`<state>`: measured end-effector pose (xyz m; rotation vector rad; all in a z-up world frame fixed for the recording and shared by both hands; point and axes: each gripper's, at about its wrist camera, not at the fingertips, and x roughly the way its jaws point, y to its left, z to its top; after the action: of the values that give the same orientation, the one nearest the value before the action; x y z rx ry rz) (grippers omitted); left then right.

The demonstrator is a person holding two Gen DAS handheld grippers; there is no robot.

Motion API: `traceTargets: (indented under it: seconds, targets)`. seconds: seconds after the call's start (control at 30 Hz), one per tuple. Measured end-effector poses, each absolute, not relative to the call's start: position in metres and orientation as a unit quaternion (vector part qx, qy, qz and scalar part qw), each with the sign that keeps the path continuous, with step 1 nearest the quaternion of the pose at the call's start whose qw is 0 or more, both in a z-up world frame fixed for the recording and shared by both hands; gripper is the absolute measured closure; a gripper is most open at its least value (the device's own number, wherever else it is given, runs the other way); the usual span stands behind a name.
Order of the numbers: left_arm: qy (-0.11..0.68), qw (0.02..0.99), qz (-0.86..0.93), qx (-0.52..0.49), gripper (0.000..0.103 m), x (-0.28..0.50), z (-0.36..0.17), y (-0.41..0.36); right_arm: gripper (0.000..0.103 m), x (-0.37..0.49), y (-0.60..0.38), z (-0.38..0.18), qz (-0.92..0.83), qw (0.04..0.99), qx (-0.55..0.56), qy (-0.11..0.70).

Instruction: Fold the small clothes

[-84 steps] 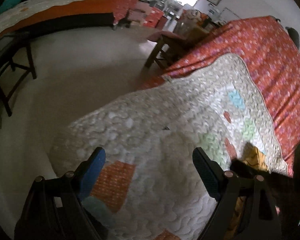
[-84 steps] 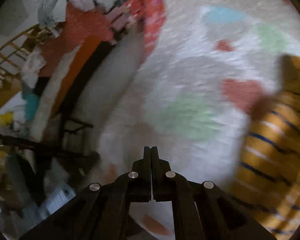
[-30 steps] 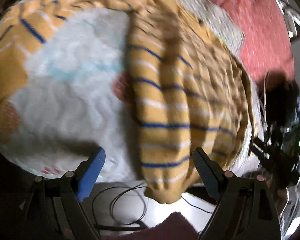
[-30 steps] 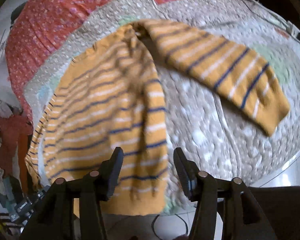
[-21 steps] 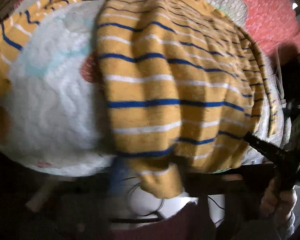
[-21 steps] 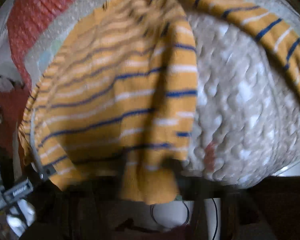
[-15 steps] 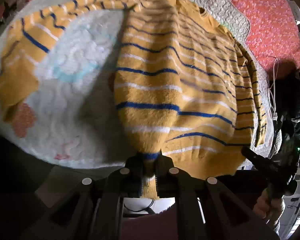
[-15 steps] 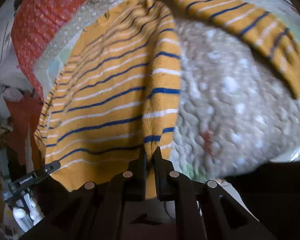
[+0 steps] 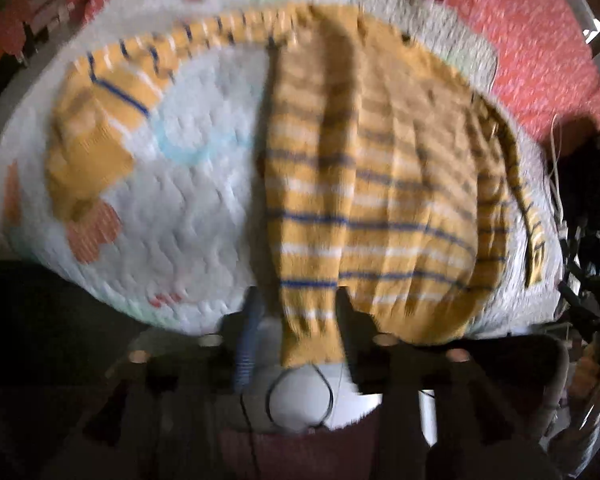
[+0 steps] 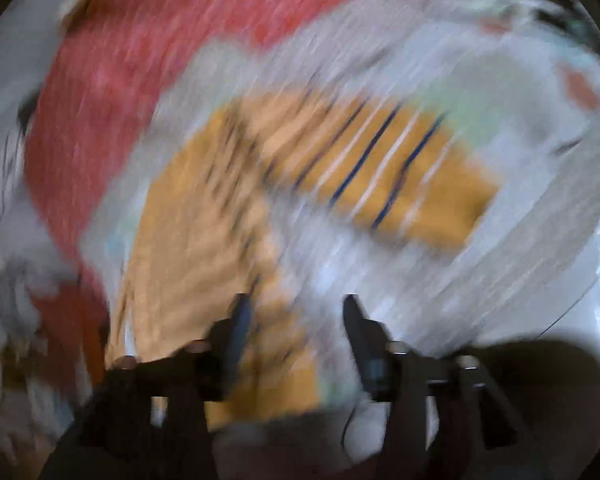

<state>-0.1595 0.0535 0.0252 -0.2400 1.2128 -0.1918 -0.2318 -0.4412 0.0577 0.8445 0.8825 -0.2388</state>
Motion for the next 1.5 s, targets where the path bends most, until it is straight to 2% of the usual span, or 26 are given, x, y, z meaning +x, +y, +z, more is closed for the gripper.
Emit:
traceTargets:
  seconds: [0.1, 0.3, 0.4, 0.43, 0.47, 0.5, 0.53, 0.77, 0.97, 1.1, 1.2, 1.5]
  targets:
    - [0.547, 0.823, -0.094, -0.119, 0.061, -0.153, 0.036, 0.053, 0.044, -0.221, -0.480, 0.053, -0.149, 0.796, 0.376, 0.451]
    - [0.545, 0.824, -0.104, -0.115, 0.059, -0.140, 0.036, 0.041, 0.044, -0.170, -0.506, -0.004, -0.145, 0.739, 0.329, 0.570]
    - [0.548, 0.824, -0.098, -0.110, 0.059, -0.139, 0.036, 0.042, 0.044, -0.157, -0.508, -0.032, -0.161, 0.719, 0.319, 0.596]
    - [0.548, 0.823, -0.096, -0.111, 0.059, -0.138, 0.035, 0.041, 0.044, -0.159, -0.511, -0.038, -0.160, 0.717, 0.334, 0.591]
    - [0.548, 0.823, -0.094, -0.112, 0.059, -0.135, 0.034, 0.041, 0.050, -0.162, -0.512, -0.040, -0.159, 0.717, 0.354, 0.578]
    - [0.548, 0.824, -0.090, -0.114, 0.059, -0.133, 0.034, 0.043, 0.074, -0.166, -0.514, -0.038, -0.152, 0.722, 0.376, 0.560]
    - [0.547, 0.824, -0.088, -0.117, 0.059, -0.131, 0.035, 0.045, 0.094, -0.170, -0.514, -0.033, -0.147, 0.731, 0.391, 0.540]
    - [0.541, 0.823, -0.087, -0.148, 0.059, -0.096, 0.041, 0.061, 0.094, -0.193, -0.575, 0.070, -0.266, 0.799, 0.358, 0.403]
    - [0.510, 0.845, -0.102, -0.121, 0.056, -0.048, 0.059, 0.057, 0.094, -0.156, -0.595, 0.147, -0.353, 0.819, 0.281, 0.355]
    - [0.497, 0.852, -0.121, -0.111, 0.054, -0.010, 0.062, 0.054, 0.094, -0.101, -0.552, 0.179, -0.300, 0.846, 0.249, 0.364]
    - [0.482, 0.857, -0.130, -0.125, 0.051, 0.020, 0.059, 0.060, 0.095, -0.050, -0.489, 0.180, -0.215, 0.862, 0.233, 0.396]
    - [0.453, 0.866, -0.095, -0.190, 0.048, 0.054, 0.037, 0.125, 0.095, 0.097, -0.236, 0.109, 0.029, 0.849, 0.200, 0.489]
